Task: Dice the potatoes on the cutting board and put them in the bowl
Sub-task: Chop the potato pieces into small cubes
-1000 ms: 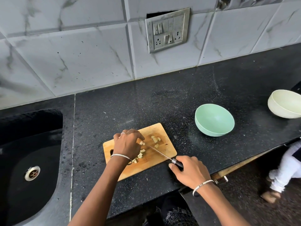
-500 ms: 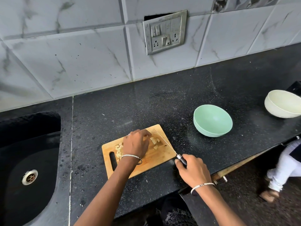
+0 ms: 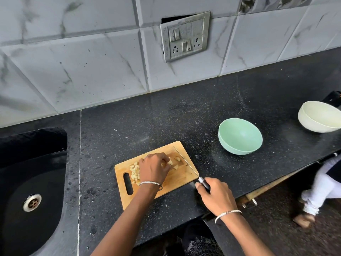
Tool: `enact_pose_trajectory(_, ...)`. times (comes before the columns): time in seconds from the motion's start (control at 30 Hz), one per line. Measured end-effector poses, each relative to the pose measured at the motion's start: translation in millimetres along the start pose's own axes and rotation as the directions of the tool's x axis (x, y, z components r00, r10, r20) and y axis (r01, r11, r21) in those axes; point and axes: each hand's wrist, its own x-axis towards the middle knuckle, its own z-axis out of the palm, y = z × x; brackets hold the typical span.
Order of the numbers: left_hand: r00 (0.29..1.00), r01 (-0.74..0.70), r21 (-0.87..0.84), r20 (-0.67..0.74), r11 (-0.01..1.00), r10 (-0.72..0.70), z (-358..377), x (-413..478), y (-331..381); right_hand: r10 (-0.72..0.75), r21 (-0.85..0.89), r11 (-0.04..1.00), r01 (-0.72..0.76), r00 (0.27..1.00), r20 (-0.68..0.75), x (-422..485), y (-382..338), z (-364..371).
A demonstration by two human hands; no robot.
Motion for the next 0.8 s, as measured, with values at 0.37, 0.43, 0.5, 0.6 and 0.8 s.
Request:
enact_pose_trajectory(0.37, 0.996, 0.035, -0.077, 0.084, 0.996, -0.028, -6.1, 5.4, -5.9, -0.033, 0.018, 0.999, 0.031, 0.994, 0.105, -6.3, -18.8, 16.2)
enact_pose_trajectory(0.43, 0.994, 0.039, -0.069, 0.102, 0.997, -0.032, -5.3, 6.7, -5.0, -0.043, 0.011, 0.999, 0.043, 0.993, 0.113, -7.1, -22.4, 21.3)
enact_pose_trajectory(0.5, 0.994, 0.045, -0.080, 0.100, 0.996, -0.037, -4.2, 6.4, -4.3, -0.043, 0.019, 0.999, 0.041, 0.992, 0.121, -7.8, -24.8, 26.3)
enact_pose_trajectory(0.6, 0.996, 0.050, -0.092, 0.080, 0.994, -0.043, -3.8, 4.4, -3.0, -0.046, 0.018, 0.999, 0.044, 0.991, 0.124, -9.2, -28.1, 30.8)
enact_pose_trajectory(0.8, 0.995, 0.079, -0.103, 0.073, 0.991, -0.072, -2.4, 3.6, -2.0, -0.066, -0.004, 0.998, 0.067, 0.990, 0.124, -9.7, -36.1, 31.0)
